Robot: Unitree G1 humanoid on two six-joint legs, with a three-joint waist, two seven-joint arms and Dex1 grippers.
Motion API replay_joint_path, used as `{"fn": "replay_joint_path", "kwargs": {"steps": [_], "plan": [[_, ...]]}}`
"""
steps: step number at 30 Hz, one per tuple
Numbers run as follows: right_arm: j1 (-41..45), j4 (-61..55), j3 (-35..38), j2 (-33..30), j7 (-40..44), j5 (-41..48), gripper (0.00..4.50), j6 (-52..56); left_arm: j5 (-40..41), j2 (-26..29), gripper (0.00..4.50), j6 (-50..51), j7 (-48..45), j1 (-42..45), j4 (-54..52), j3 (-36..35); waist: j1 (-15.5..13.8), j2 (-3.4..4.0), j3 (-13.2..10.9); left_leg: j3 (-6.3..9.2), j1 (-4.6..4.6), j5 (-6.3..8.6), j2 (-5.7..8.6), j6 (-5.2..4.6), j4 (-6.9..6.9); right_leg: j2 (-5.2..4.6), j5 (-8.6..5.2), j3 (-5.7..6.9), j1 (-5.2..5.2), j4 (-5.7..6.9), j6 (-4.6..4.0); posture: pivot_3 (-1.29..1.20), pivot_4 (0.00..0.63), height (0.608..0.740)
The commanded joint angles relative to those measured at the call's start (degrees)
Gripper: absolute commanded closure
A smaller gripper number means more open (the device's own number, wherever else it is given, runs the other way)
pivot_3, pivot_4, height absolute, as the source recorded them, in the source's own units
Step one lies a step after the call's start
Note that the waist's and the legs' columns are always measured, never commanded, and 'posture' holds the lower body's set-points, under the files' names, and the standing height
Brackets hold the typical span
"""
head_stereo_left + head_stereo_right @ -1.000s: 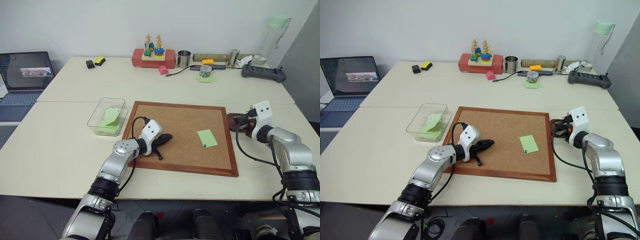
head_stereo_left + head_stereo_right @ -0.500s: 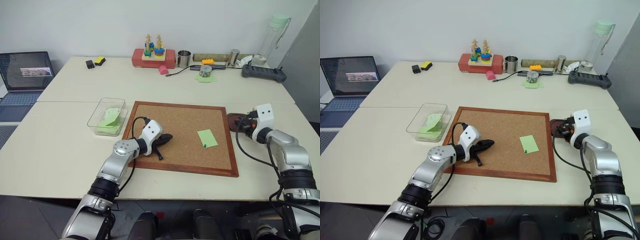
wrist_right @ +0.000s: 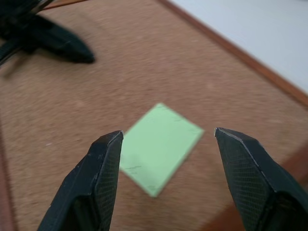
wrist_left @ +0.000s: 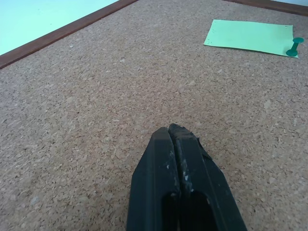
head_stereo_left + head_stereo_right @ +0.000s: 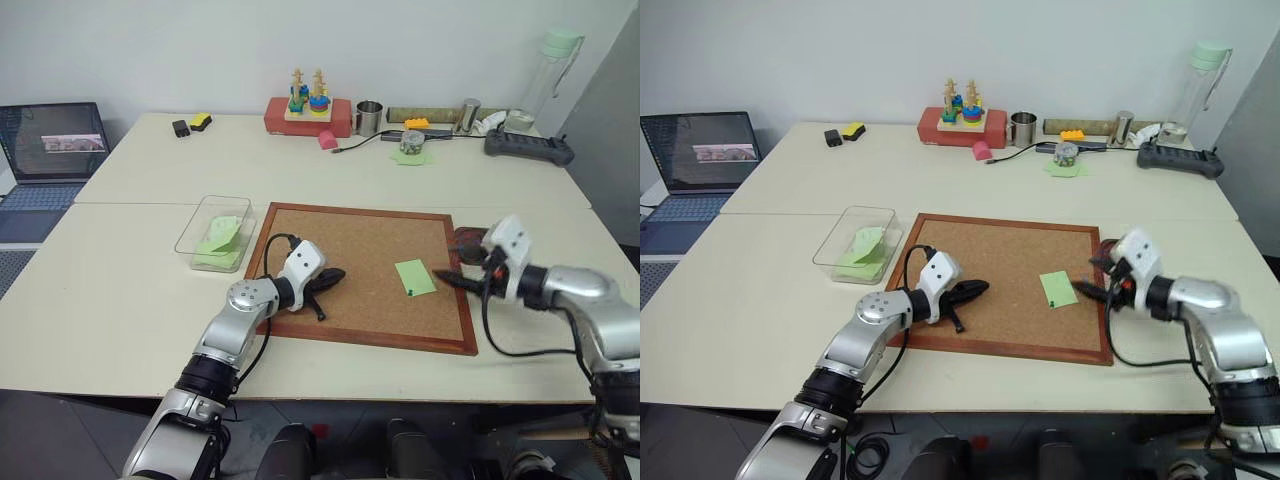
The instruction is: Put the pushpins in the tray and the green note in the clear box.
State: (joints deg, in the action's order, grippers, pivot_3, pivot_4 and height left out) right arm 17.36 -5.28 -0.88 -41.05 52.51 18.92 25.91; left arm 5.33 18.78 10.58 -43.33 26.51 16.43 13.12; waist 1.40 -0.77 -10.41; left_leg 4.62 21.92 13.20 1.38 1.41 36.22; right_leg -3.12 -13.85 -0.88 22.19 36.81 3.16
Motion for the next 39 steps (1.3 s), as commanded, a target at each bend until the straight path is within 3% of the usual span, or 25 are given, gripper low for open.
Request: {"fn": "replay_joint_path", "kwargs": {"steps": [1, 14, 17, 30, 39], "plan": [[-0.38, -1.03, -2.76, 1.25, 0.45, -2.79, 1.32, -4.37, -2.79, 0.25, 4.50, 1.76, 0.06, -1.78, 4.29, 2.06, -0.01, -0.02, -0.01, 0.01, 0.00, 0.00, 0.00, 0.00, 0.00, -0.01, -0.03, 0.00, 0.00, -0.02, -0.06, 0.00, 0.150, 0.740], [0.82, 7.06, -4.84, 5.68, 0.32, -5.20, 1.32, -8.46, -2.94, 0.66, 4.50, 1.89, 0.21, -2.31, 3.85, 2.00, -0.11, -0.03, -0.02, 0.05, 0.00, 0.00, -0.01, 0.00, -0.03, -0.01, -0.02, 0.03, 0.02, -0.02, -0.03, 0.00, 0.150, 0.740], [0.87, 7.46, -5.03, 6.15, 0.75, -5.23, 1.71, -8.89, -2.98, 0.75, 4.50, 1.91, 0.16, -2.41, 3.77, 2.05, -0.11, -0.03, -0.02, 0.05, 0.00, 0.00, -0.01, 0.00, -0.04, -0.01, -0.02, 0.03, 0.02, -0.03, -0.03, 0.00, 0.150, 0.740], [0.61, 7.63, -5.73, 5.53, 2.81, -6.14, 4.44, -9.61, -3.14, 1.01, 4.50, 1.81, 0.10, -2.60, 3.78, 2.11, -0.10, -0.03, -0.02, 0.05, -0.01, 0.00, -0.01, 0.01, -0.04, -0.01, -0.02, 0.03, 0.02, -0.02, -0.03, 0.00, 0.150, 0.740], [1.46, 2.83, -3.92, 3.94, 5.22, -3.59, 4.48, -9.45, -3.14, 1.10, 4.50, 1.77, 0.14, -2.77, 3.89, 2.08, -0.36, -0.03, -0.02, 0.05, 0.01, 0.00, 0.00, 0.01, -0.10, -0.01, -0.03, 0.05, 0.03, -0.05, -0.03, 0.00, 0.150, 0.740]]}}
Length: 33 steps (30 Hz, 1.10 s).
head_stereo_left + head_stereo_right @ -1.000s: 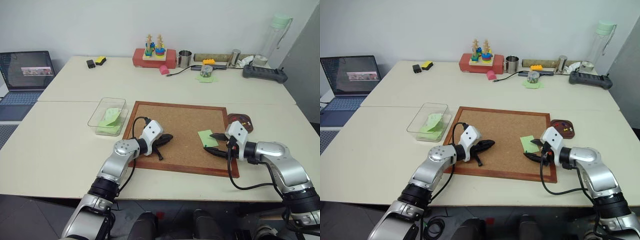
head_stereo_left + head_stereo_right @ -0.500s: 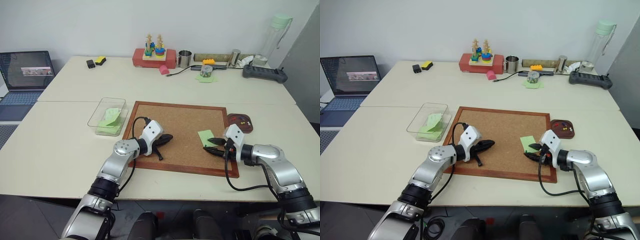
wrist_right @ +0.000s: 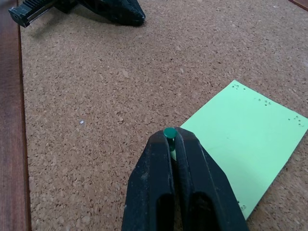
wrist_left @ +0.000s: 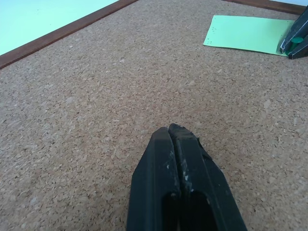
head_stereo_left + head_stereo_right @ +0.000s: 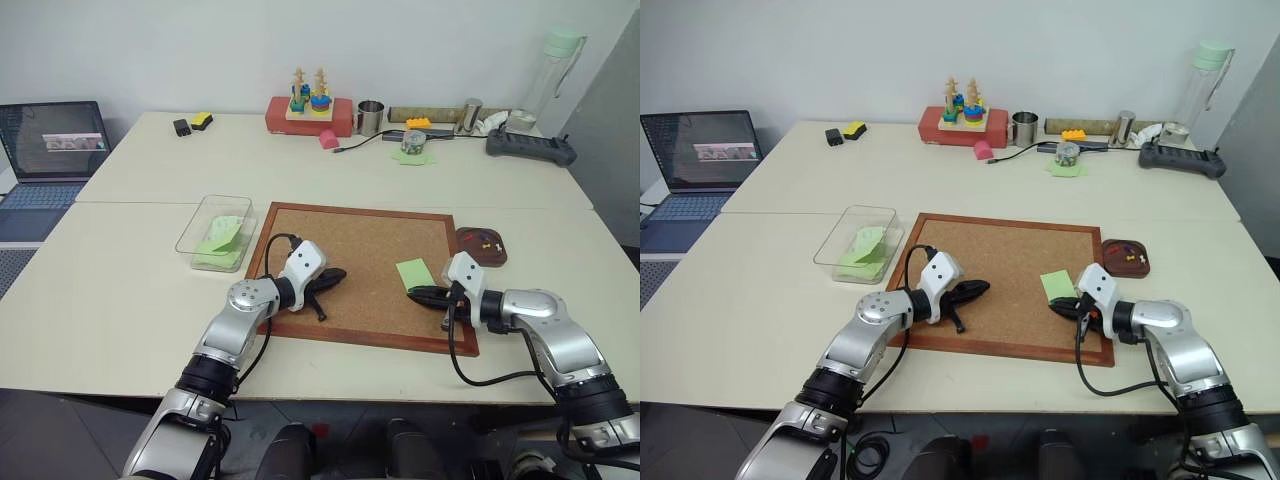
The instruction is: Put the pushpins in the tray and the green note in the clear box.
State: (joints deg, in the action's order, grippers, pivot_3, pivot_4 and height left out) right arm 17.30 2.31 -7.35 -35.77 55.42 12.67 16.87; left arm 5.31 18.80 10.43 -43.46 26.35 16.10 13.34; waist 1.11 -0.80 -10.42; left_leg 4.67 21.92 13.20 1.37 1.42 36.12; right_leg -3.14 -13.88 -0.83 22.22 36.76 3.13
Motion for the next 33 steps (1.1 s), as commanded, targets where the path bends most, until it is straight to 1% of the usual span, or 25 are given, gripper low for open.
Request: {"fn": "replay_joint_path", "kwargs": {"steps": [1, 5, 9, 12, 14, 15, 17, 19, 21, 23, 26, 27, 29, 30, 32, 33], "plan": [[1.90, -5.57, 2.89, -1.64, 2.66, 3.26, 4.48, 0.00, -3.10, 1.08, 4.50, 1.91, 0.28, -2.60, 4.27, 1.85, -0.13, 0.00, 0.00, 0.00, 0.00, 0.00, 0.00, 0.00, -0.01, 0.00, -0.01, 0.00, 0.01, 0.00, 0.00, 0.00, 0.150, 0.740], [3.40, -8.49, 4.02, -2.91, 4.05, 5.46, 4.48, 1.86, -3.05, 0.80, 4.50, 1.62, 0.49, -2.40, 4.88, 1.75, -0.13, 0.00, 0.00, 0.02, -0.01, 0.00, -0.01, 0.00, -0.04, 0.00, -0.02, -0.01, 0.02, 0.00, 0.00, 0.00, 0.150, 0.740], [4.58, -9.76, 3.95, -3.74, 4.54, 5.35, 4.48, 1.38, -2.05, -0.16, 4.50, 1.34, 1.48, -1.53, 5.51, 0.48, -0.14, -0.03, -0.01, 0.04, -0.03, 0.00, -0.01, 0.00, -0.04, 0.00, -0.04, 0.02, -0.01, -0.01, -0.02, 0.00, 0.150, 0.740], [5.82, -9.86, 3.34, -3.34, 3.89, 3.61, 4.48, -0.99, 2.25, -1.70, 4.50, 1.29, 1.79, -0.57, 2.15, -3.59, -0.52, -0.04, -0.03, 0.04, 0.00, 0.00, -0.01, 0.00, -0.04, -0.01, -0.04, 0.02, 0.01, -0.02, -0.03, 0.00, 0.150, 0.740], [6.71, -9.56, 2.75, -2.57, 3.04, 2.56, 4.48, -2.13, 7.17, -2.38, 4.50, 4.31, 0.82, -0.11, -2.30, -7.03, -0.69, -0.15, -0.12, 0.05, 0.01, 0.00, -0.01, 0.00, -0.03, -0.01, -0.04, 0.00, 0.04, -0.01, -0.02, 0.00, 0.150, 0.740], [7.00, -9.45, 2.62, -2.12, 2.53, 2.37, 4.50, -2.15, 9.22, -2.47, 4.20, 6.23, 0.23, -0.09, -4.27, -8.23, -0.63, -0.23, -0.23, 0.06, 0.03, 0.00, -0.02, 0.00, -0.03, -0.01, -0.04, 0.00, 0.07, 0.01, -0.02, 0.00, 0.150, 0.740], [7.36, -8.91, 2.19, -1.31, 1.91, 1.55, 4.50, -3.11, 14.51, -2.14, 3.86, 12.24, -1.42, -0.58, -9.31, -10.47, -0.47, -0.38, -0.38, 0.10, 0.11, 0.00, -0.08, 0.01, -0.04, 0.02, -0.03, 0.02, 0.17, 0.03, -0.02, 0.00, 0.150, 0.740], [7.59, -8.33, 2.02, -0.48, 1.10, 0.42, 4.50, -5.03, 19.03, -1.18, 3.50, 18.08, -2.51, -1.75, -14.18, -12.04, -0.50, -0.39, -0.37, 0.13, 0.47, 0.00, -0.08, 0.04, -0.06, 0.04, -0.06, 0.10, 0.46, 0.02, -0.03, 0.00, 0.150, 0.740], [7.86, -7.87, 1.62, -0.18, 0.32, -1.32, 4.50, -8.39, 23.94, -0.69, 3.14, 23.85, -2.59, -3.08, -18.54, -13.90, -0.49, -0.39, -0.38, 0.12, 1.09, -0.03, -0.05, 0.10, -0.05, 0.04, -0.02, 0.03, 1.15, 0.12, -0.06, 0.00, 0.150, 0.740], [8.12, -6.99, 1.01, -0.21, 0.03, -3.80, 4.50, -13.03, 29.22, -0.99, 2.79, 29.24, -1.87, -4.07, -21.80, -16.11, -0.54, -0.38, -0.38, 0.09, 1.11, -0.08, -0.03, 0.32, -0.05, 0.00, 0.07, -0.03, 1.21, 0.17, -0.20, 0.00, 0.150, 0.740], [8.82, -5.20, -0.12, -0.58, -0.23, -7.89, 4.50, -22.20, 36.61, -2.67, 2.34, 36.61, 0.16, -4.98, -24.85, -18.78, -0.65, -0.39, -0.39, 0.08, 1.11, -0.02, -0.02, 0.44, -0.06, -0.01, 0.02, -0.03, 1.20, 0.10, -0.15, 0.00, 0.150, 0.740], [9.06, -4.64, -0.49, -0.64, -0.27, -9.04, 4.50, -25.22, 38.06, -3.38, 2.10, 38.00, 0.95, -5.18, -25.28, -18.98, -0.65, -0.39, -0.39, 0.07, 1.11, 0.06, 0.00, 0.31, -0.06, -0.01, -0.01, -0.02, 1.19, 0.09, -0.09, 0.00, 0.150, 0.740], [9.64, -3.43, -1.37, -0.85, -0.64, -11.60, 4.50, -32.37, 40.13, -5.56, 1.78, 39.59, 3.16, -5.16, -25.78, -19.30, -0.66, -0.39, -0.39, 0.01, 1.09, 0.07, 0.01, 0.30, -0.05, -0.01, -0.05, -0.02, 1.16, 0.09, -0.04, 0.00, 0.150, 0.740], [9.82, -2.91, -1.69, -0.92, -0.67, -12.43, 4.50, -34.94, 40.69, -6.58, 1.52, 39.91, 4.36, -4.96, -25.81, -19.53, -0.68, -0.39, -0.39, -0.03, 1.07, 0.07, 0.01, 0.30, -0.04, 0.00, -0.06, -0.01, 1.12, 0.10, -0.02, 0.00, 0.150, 0.740], [10.19, -2.11, -2.14, -0.89, -1.01, -13.67, 4.50, -39.91, 42.20, -9.16, 1.22, 40.45, 6.98, -4.09, -25.25, -20.40, -0.75, -0.40, -0.40, -0.04, 1.05, 0.07, 0.01, 0.30, -0.04, 0.00, -0.12, 0.00, 1.09, 0.09, 0.07, 0.00, 0.150, 0.740], [10.40, -1.92, -2.34, -0.83, -1.10, -13.98, 4.50, -41.63, 43.20, -10.35, 1.00, 40.82, 7.99, -3.62, -25.00, -20.81, -0.80, -0.41, -0.40, -0.04, 1.04, 0.06, 0.01, 0.31, -0.04, 0.00, -0.13, 0.01, 1.08, 0.10, 0.08, 0.00, 0.150, 0.740]]}}
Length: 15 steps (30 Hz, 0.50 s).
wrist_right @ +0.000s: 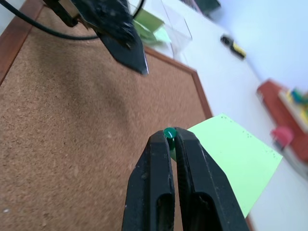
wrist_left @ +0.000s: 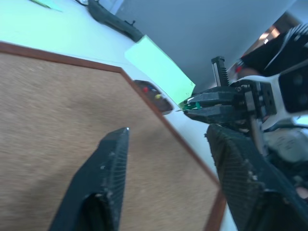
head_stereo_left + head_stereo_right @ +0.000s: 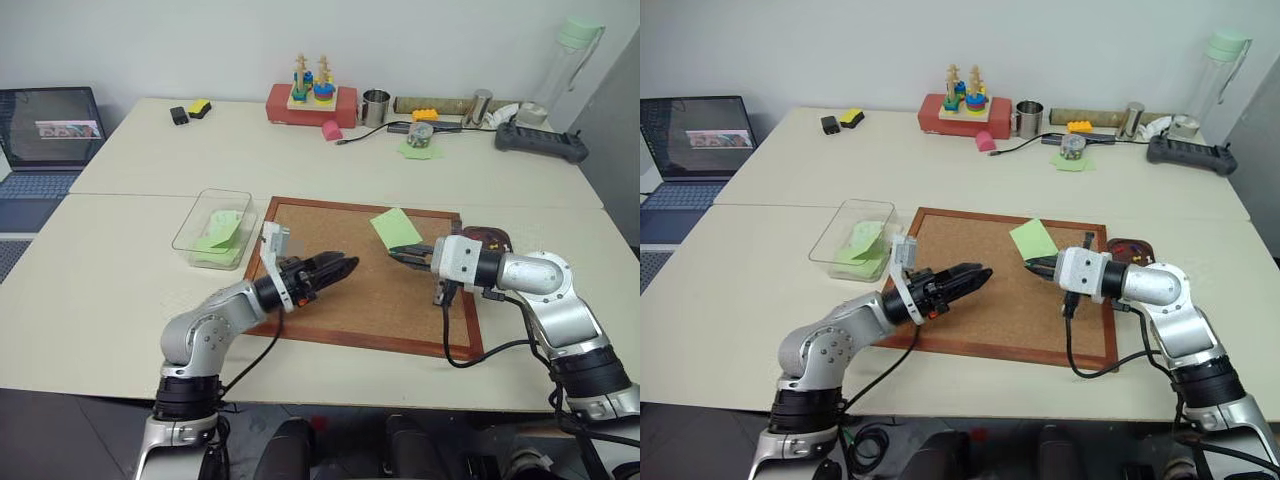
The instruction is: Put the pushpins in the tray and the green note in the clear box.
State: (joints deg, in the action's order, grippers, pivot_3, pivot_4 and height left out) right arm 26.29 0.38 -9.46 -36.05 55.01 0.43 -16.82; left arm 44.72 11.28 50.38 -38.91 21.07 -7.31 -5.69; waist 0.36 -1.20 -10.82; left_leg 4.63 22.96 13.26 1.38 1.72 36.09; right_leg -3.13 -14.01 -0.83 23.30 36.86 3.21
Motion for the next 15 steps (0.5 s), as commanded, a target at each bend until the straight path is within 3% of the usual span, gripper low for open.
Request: {"fn": "replay_joint_path", "kwargs": {"steps": [1, 7, 15], "plan": [[1.59, 0.16, -0.41, -0.46, -0.81, -1.94, 4.50, -9.33, 4.80, -3.97, 1.00, 1.28, 4.40, 2.22, -1.26, -2.19, -0.07, -0.01, 0.00, 0.00, -0.01, -0.01, 0.00, 0.02, 0.01, 0.00, 0.00, 0.00, -0.01, 0.01, 0.00, 0.00, 0.150, 0.740], [1.51, 0.37, -1.72, -0.31, -0.32, -2.31, 4.50, -12.51, 8.04, -6.76, 1.00, 1.79, 6.70, 4.45, 0.35, -3.22, -0.06, -0.01, -0.01, -0.03, -0.11, -0.14, -0.02, 0.19, 0.03, 0.06, 0.07, -0.03, -0.07, 0.06, -0.11, 0.00, 0.150, 0.740], [1.96, 0.07, -2.52, 0.20, -0.88, -2.30, 4.50, -12.72, 7.14, -7.65, 2.46, -0.19, 6.89, 4.62, 1.38, -1.82, -0.14, -0.01, -0.01, -0.03, -0.09, -0.20, -0.01, 0.30, 0.03, 0.08, 0.17, -0.04, -0.07, 0.06, -0.28, 0.00, 0.150, 0.740]]}}
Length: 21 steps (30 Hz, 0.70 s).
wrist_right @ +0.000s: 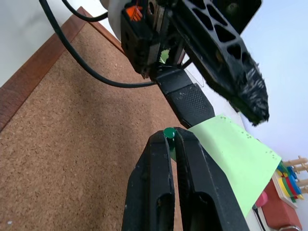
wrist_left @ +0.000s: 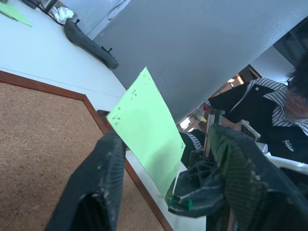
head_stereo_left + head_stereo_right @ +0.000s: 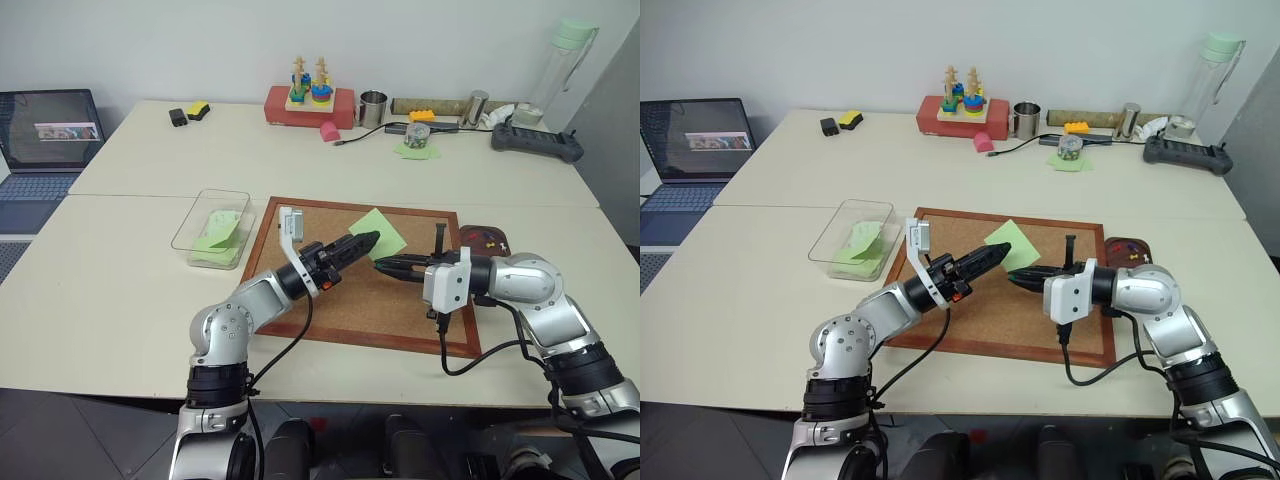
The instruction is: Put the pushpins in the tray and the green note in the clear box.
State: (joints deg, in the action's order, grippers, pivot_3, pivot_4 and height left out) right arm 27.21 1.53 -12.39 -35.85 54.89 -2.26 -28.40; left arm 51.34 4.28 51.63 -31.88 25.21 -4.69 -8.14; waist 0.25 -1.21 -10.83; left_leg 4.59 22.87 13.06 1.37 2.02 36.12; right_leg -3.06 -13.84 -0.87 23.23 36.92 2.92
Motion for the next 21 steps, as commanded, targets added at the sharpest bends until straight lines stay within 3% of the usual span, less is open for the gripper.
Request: {"fn": "replay_joint_path", "kwargs": {"steps": [1, 11, 21], "plan": [[0.99, -1.17, 0.32, 0.07, -0.85, 0.38, 4.50, -1.10, 0.47, -0.67, 2.63, -1.55, -0.29, 0.31, -1.43, 0.91, -0.05, 0.00, 0.00, 0.00, 0.00, 0.00, 0.00, 0.00, 0.00, 0.00, 0.00, 0.00, 0.00, 0.00, -0.01, 0.00, 0.150, 0.740], [1.11, -1.21, 0.18, 0.56, -1.58, 0.36, 4.50, -1.43, -0.98, 0.31, 4.44, -3.27, -1.08, -0.19, -1.10, 2.91, -0.05, 0.00, 0.00, 0.00, -0.01, 0.00, 0.00, 0.00, 0.00, 0.00, 0.05, 0.00, 0.00, 0.01, -0.09, 0.00, 0.150, 0.740], [1.17, -1.84, 0.69, 0.52, -2.48, 0.70, 4.50, -2.59, -7.47, -0.04, 4.47, -8.41, 1.60, -0.31, 2.25, 4.94, -0.07, 0.00, 0.00, 0.00, -0.01, 0.00, 0.01, 0.00, 0.01, 0.00, 0.06, 0.00, 0.00, 0.03, -0.11, 0.00, 0.150, 0.740]]}}
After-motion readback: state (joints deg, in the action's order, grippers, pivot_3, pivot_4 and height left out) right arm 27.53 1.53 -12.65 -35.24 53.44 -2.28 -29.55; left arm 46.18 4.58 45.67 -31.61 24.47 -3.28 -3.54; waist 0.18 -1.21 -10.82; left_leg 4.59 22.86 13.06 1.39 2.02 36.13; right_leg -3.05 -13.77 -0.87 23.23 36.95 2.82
